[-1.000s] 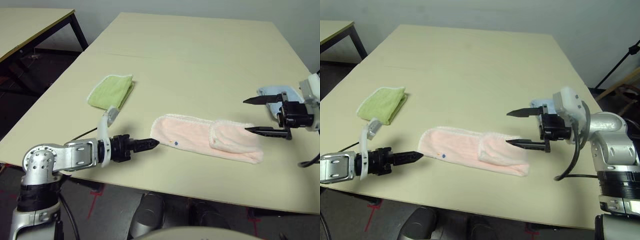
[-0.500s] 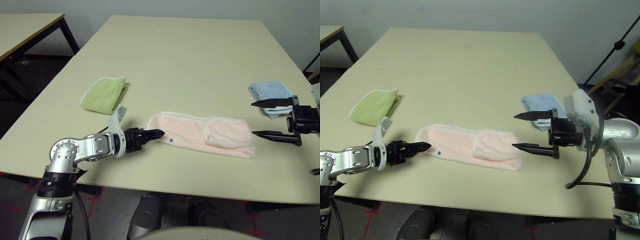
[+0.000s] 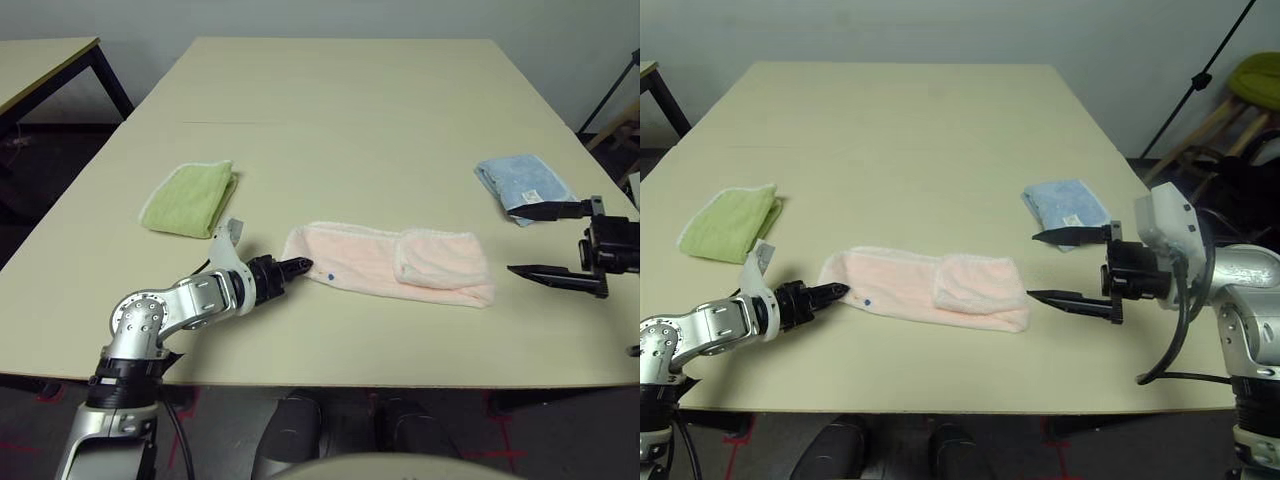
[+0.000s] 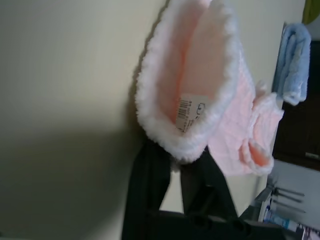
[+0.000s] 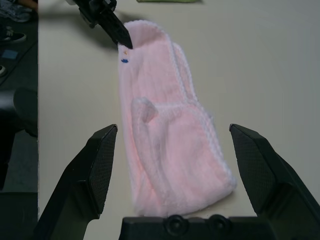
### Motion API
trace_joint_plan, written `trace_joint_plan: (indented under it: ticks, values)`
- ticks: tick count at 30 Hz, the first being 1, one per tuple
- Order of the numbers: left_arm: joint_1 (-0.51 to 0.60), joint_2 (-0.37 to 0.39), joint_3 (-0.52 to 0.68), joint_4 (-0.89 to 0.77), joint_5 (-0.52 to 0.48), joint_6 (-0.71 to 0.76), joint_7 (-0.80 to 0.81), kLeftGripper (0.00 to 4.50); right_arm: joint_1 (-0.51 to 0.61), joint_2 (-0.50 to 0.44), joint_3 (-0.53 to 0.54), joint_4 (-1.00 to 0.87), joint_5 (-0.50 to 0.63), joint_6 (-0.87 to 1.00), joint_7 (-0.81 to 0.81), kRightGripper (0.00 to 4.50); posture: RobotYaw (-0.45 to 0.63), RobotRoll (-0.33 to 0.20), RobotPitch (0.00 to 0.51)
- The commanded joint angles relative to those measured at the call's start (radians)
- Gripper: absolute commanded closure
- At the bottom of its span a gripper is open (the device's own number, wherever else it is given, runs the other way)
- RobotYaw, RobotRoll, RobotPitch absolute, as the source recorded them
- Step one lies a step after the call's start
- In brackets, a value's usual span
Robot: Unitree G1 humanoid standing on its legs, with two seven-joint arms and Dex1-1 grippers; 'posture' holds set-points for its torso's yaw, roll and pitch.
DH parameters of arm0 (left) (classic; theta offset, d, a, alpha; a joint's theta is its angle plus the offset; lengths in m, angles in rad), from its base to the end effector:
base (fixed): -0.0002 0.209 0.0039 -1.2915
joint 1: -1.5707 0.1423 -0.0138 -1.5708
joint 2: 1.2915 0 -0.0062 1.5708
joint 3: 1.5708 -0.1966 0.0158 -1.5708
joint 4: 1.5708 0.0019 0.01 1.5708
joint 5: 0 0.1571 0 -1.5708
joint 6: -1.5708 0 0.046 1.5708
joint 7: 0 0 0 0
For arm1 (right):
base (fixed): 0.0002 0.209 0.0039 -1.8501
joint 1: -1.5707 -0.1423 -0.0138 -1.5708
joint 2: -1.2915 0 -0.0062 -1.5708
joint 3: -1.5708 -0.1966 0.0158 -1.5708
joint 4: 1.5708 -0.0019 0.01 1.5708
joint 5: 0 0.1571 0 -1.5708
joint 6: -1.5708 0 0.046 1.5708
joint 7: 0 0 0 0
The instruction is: Fold the towel and set it aside.
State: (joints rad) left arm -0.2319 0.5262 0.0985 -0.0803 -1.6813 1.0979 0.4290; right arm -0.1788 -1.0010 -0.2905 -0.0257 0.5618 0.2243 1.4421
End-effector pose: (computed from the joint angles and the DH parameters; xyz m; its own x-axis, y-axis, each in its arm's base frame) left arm 0.2410 0.2094 0.1144 0.6160 -0.5856 -0.5269 0.0638 0.7038 -0.7076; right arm 0.2335 -0.3418 0.2145 0.3711 0.8693 -0.3264 -0.9190 0.2936 -0.2630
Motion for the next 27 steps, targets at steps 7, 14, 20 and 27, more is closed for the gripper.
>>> trace_joint_plan:
  ticks: [7, 14, 20, 27]
  values:
    - [-0.094, 0.019, -0.024, -0.093, 0.093, 0.022, -0.087, 4.46, 0.057, -0.019, -0.031, 0.06, -0.019, -0.038, 0.02, 0.0, 0.1, 0.0, 0.13]
    - [-0.155, 0.072, 0.02, -0.026, 0.141, 0.041, -0.163, 4.46, 0.109, -0.021, -0.061, 0.064, -0.019, -0.052, 0.013, 0.0, 0.09, 0.0, 0.128]
    - [-0.107, 0.194, 0.099, 0.021, 0.229, 0.065, -0.271, 4.46, 0.128, -0.017, -0.072, 0.062, -0.02, -0.059, 0.009, 0.0, 0.09, 0.0, 0.123]
    - [-0.03, 0.27, 0.175, 0.012, 0.306, 0.092, -0.358, 4.46, 0.099, -0.016, -0.048, 0.091, -0.027, -0.074, 0.016, 0.0, 0.12, 0.0, 0.118]
